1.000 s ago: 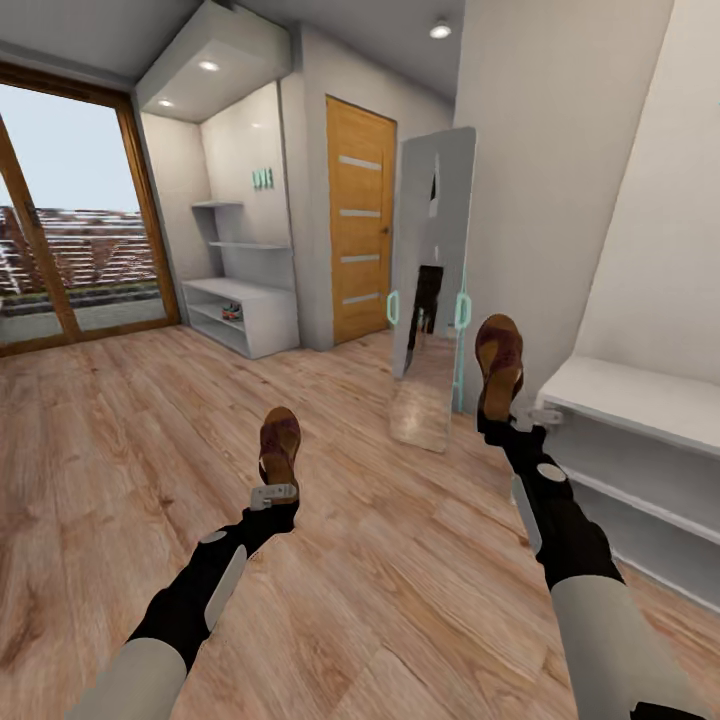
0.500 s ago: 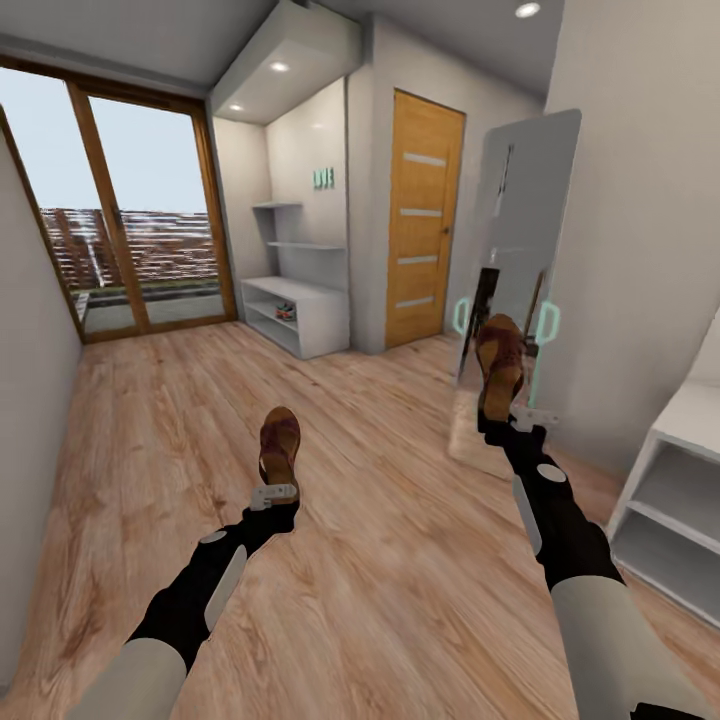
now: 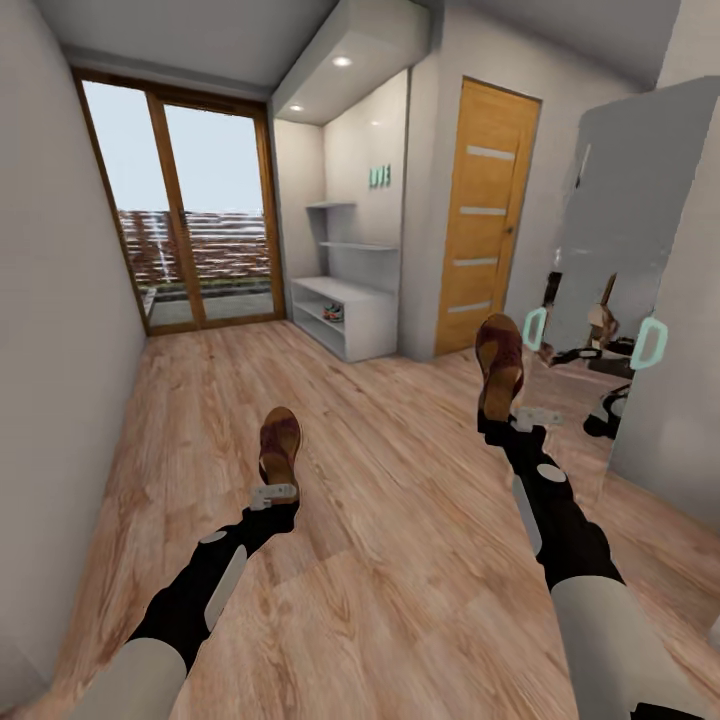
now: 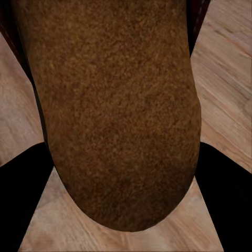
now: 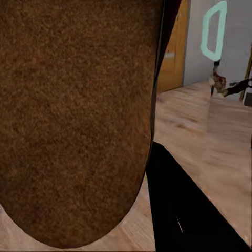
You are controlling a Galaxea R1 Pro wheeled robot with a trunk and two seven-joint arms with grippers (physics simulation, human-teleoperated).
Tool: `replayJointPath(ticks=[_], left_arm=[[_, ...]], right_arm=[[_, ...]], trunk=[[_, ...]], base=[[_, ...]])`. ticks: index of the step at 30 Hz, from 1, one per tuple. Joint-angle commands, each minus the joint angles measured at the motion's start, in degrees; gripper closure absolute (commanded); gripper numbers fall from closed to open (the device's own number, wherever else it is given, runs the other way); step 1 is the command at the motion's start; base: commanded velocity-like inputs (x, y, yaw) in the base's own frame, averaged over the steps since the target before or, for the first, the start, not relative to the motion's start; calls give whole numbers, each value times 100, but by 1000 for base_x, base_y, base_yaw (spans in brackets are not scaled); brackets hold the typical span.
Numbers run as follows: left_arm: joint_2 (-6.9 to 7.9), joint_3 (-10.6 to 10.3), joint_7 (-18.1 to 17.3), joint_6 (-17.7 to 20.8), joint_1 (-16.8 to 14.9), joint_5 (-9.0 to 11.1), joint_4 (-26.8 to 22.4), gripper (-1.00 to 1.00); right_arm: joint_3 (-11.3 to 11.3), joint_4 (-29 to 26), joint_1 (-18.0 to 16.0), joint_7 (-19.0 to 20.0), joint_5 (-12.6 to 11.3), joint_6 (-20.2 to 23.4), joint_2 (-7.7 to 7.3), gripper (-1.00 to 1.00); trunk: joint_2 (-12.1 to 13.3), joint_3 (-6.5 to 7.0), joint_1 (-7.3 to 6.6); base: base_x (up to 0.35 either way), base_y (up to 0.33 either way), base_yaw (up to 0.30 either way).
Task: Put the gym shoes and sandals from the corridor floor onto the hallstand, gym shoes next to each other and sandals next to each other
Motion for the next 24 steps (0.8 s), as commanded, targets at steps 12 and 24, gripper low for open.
replayJointPath(ticks=[12, 24], left_arm=[[-1, 0, -5, 38, 0, 56, -5, 100], [-1, 0, -5, 38, -2, 56, -5, 100]], right_arm=[[-1, -13, -1, -10, 29, 39, 1, 100], [-4, -14, -1, -10, 35, 39, 1, 100]], trunk=[[-3, -7, 2], [-3, -30, 2]], base=[[338, 0, 300], [340, 0, 300]])
